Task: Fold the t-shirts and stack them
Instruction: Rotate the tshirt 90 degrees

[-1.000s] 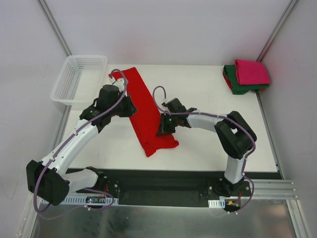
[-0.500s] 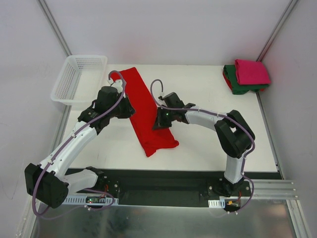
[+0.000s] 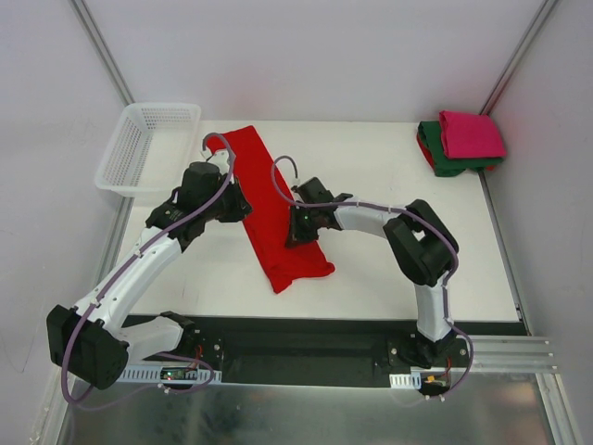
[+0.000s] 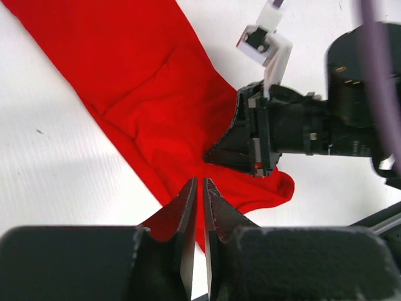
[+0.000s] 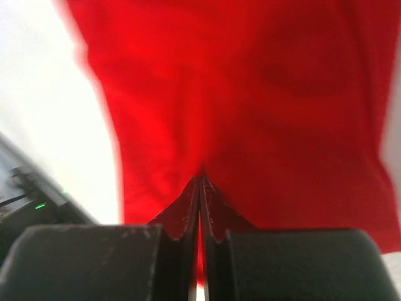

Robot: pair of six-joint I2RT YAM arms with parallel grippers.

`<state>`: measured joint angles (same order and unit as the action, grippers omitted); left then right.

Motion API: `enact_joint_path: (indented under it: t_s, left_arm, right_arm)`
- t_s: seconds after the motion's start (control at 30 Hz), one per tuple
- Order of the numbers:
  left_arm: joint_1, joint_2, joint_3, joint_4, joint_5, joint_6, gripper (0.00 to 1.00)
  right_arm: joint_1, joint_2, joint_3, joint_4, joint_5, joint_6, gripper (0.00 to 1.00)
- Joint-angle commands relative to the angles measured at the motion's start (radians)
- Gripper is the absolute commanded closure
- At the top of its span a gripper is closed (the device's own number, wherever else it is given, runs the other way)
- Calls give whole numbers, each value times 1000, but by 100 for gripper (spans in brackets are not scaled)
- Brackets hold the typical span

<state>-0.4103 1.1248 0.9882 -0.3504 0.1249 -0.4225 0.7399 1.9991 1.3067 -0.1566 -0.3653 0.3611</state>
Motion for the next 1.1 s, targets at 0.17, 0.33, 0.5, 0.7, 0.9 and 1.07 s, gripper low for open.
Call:
enact_joint_path:
  t_s: [0.17, 0.33, 0.5, 0.7, 0.9, 1.07]
  left_arm:
    - [28, -14, -8, -1, -11, 24, 92]
    - [36, -13, -8, 1, -13, 28, 92]
    - [44, -13, -5, -1, -10, 33, 92]
    - [54, -17, -3, -9, -11, 41, 92]
    - [74, 26, 4, -5, -30, 70, 92]
    - [84, 141, 55, 16, -19, 100, 95]
  right_arm:
    - [19, 23, 55, -342, 357, -91, 97]
    - [18, 15, 104, -489, 607, -145, 97]
    - [15, 76, 210, -661, 799, -198, 96]
    - [-23, 167, 324, -718, 855, -228, 96]
    - [-105, 208, 396, -698, 822, -258, 96]
    - [-187, 219, 451, -686, 780, -297, 95]
